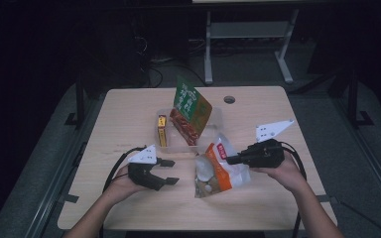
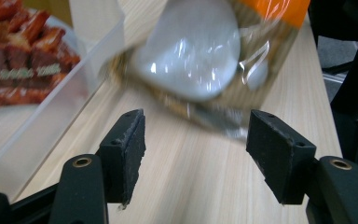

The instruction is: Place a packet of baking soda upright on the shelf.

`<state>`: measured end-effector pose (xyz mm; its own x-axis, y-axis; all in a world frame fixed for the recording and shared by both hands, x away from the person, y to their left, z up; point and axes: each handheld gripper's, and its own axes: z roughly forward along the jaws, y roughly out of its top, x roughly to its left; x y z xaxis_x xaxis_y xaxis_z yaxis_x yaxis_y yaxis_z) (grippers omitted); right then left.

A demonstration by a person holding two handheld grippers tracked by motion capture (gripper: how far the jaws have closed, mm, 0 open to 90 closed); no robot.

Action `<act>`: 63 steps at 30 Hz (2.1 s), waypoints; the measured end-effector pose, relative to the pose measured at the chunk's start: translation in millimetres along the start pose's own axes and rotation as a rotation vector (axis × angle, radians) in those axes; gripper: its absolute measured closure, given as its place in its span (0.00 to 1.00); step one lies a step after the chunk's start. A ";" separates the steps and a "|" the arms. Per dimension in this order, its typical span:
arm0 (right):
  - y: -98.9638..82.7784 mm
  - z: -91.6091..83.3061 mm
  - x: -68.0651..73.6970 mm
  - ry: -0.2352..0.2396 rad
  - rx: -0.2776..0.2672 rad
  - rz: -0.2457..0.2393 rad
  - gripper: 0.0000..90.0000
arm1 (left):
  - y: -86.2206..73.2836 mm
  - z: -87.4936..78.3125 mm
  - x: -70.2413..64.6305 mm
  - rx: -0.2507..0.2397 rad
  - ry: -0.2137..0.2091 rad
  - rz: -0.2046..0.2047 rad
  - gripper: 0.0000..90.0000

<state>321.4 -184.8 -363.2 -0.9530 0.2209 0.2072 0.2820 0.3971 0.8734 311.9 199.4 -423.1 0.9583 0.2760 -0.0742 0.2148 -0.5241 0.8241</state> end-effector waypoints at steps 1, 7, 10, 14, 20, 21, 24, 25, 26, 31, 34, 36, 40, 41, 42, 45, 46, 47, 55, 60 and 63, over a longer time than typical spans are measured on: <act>0.8 -2.2 0.3 -0.011 -0.003 -0.001 1.00 | -2.5 -2.7 0.5 0.000 0.005 -0.007 0.40; 10.0 -15.5 2.7 -0.057 -0.024 -0.026 1.00 | -10.3 -12.7 5.8 0.010 0.028 -0.033 0.40; 16.8 -21.7 4.1 -0.064 -0.037 -0.040 1.00 | -10.6 -12.6 8.0 0.000 0.032 -0.040 0.40; 28.5 -30.2 4.0 -0.085 -0.016 -0.059 1.00 | -11.2 -11.1 9.0 0.012 0.028 -0.035 0.40; 50.4 -38.5 2.6 -0.132 0.033 -0.087 1.00 | -11.4 -11.8 11.2 0.010 0.032 -0.044 0.40; 54.2 -39.2 2.1 -0.140 0.044 -0.093 1.00 | -11.7 -11.8 10.9 0.009 0.031 -0.052 0.40; 65.0 -40.1 -1.4 -0.169 0.064 -0.111 1.00 | -12.2 -11.6 11.1 0.005 0.033 -0.056 0.40; 68.2 -40.5 -3.4 -0.176 0.072 -0.117 1.00 | -12.2 -11.9 11.6 0.007 0.034 -0.055 0.40; 73.1 -40.8 -5.4 -0.196 0.080 -0.119 1.00 | -12.2 -12.1 11.7 0.009 0.034 -0.055 0.40; 88.0 -41.5 -11.8 -0.246 0.124 -0.131 1.00 | -12.5 -12.3 12.4 0.014 0.034 -0.056 0.40; 97.8 -41.2 -17.7 -0.266 0.140 -0.142 1.00 | -12.7 -12.1 12.8 0.013 0.035 -0.059 0.41; 104.4 -40.3 -21.6 -0.283 0.151 -0.139 1.00 | -12.9 -12.1 13.7 0.018 0.038 -0.051 0.40; 115.4 -37.6 -30.5 -0.315 0.169 -0.141 1.00 | -13.2 -11.8 13.8 0.016 0.036 -0.054 0.40; 118.0 -36.7 -32.5 -0.316 0.170 -0.141 1.00 | -13.3 -11.7 14.0 0.014 0.035 -0.054 0.40; 120.7 -35.5 -34.4 -0.319 0.177 -0.142 1.00 | -13.5 -11.3 14.0 0.012 0.036 -0.057 0.40; 128.8 -30.4 -39.4 -0.324 0.194 -0.146 1.00 | -13.5 -11.4 14.1 0.019 0.034 -0.059 0.40; 131.8 -27.8 -42.0 -0.330 0.203 -0.147 1.00 | -13.4 -11.4 14.1 0.020 0.034 -0.059 0.41; 133.6 -26.3 -43.6 -0.337 0.212 -0.147 1.00 | -13.5 -11.4 14.1 0.019 0.034 -0.058 0.40; 146.5 -14.5 -53.2 -0.380 0.271 -0.166 1.00 | -14.0 -10.5 14.7 0.015 0.037 -0.062 0.41; 151.0 -10.7 -57.4 -0.409 0.302 -0.183 1.00 | -14.1 -9.5 14.5 0.021 0.036 -0.061 0.41; 153.7 -6.4 -58.9 -0.419 0.323 -0.189 1.00 | -14.1 -9.0 14.2 0.022 0.034 -0.065 0.41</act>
<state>420.1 -142.5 -238.4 -0.8834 0.4282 -0.1902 0.1928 0.7022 0.6854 320.8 217.9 -430.8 0.9354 0.3368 -0.1075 0.2805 -0.5221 0.8054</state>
